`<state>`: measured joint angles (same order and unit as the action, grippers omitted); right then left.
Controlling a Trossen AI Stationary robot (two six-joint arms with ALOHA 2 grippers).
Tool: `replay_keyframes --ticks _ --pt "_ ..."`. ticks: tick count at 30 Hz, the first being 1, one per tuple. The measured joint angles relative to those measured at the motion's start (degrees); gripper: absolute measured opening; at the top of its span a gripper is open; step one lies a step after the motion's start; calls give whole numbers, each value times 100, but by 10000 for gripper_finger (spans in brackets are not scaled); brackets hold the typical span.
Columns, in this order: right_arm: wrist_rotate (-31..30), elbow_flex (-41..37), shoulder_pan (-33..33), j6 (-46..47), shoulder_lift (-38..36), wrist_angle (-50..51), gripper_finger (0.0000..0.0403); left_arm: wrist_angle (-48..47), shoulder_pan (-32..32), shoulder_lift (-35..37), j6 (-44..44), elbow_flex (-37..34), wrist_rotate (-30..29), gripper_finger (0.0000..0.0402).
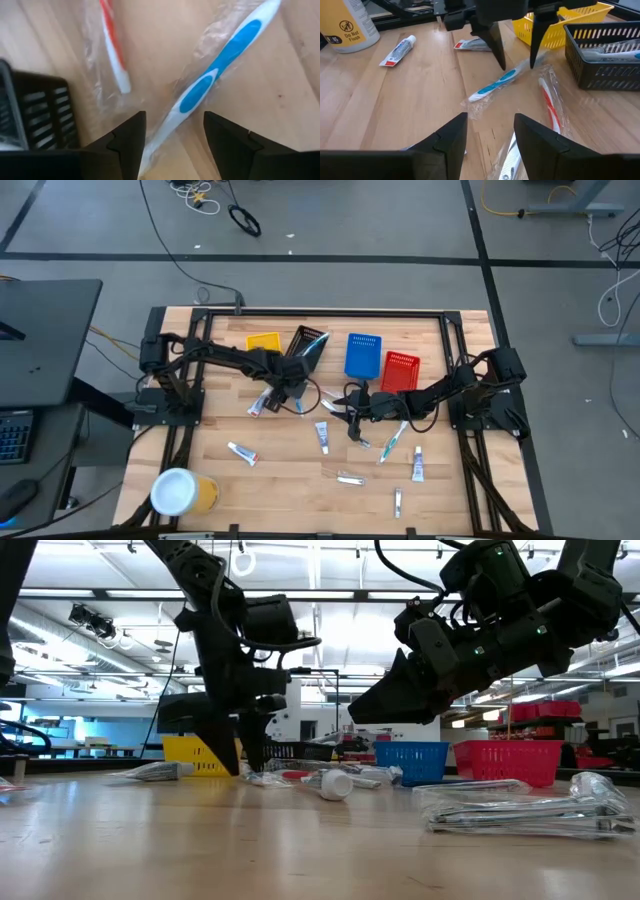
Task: Pick & Place Travel size toiletries
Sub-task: Put the blue toothbrush into the black bin
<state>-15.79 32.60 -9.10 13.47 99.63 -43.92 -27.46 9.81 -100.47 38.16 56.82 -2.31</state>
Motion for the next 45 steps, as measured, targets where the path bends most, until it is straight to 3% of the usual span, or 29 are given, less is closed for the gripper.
replay_keyframes --ticks 16,24,30,36,40,45 --pt "-4 0 0 0 0 0 173 83 28 -405 -223 28 357 167" --pt "-4 0 9 0 0 2 173 -520 -124 -442 -620 423 79 81" --pt "-4 0 9 0 0 2 173 -855 -227 -442 -1334 909 455 24" --pt "-4 0 9 -1 0 17 173 -1867 -296 -433 -1985 1613 836 33" --pt "-4 0 9 0 0 20 173 -2022 -252 -422 -2036 1988 493 43" --pt "-7 0 9 0 0 36 173 -2004 -47 -420 -2473 2329 45 26"
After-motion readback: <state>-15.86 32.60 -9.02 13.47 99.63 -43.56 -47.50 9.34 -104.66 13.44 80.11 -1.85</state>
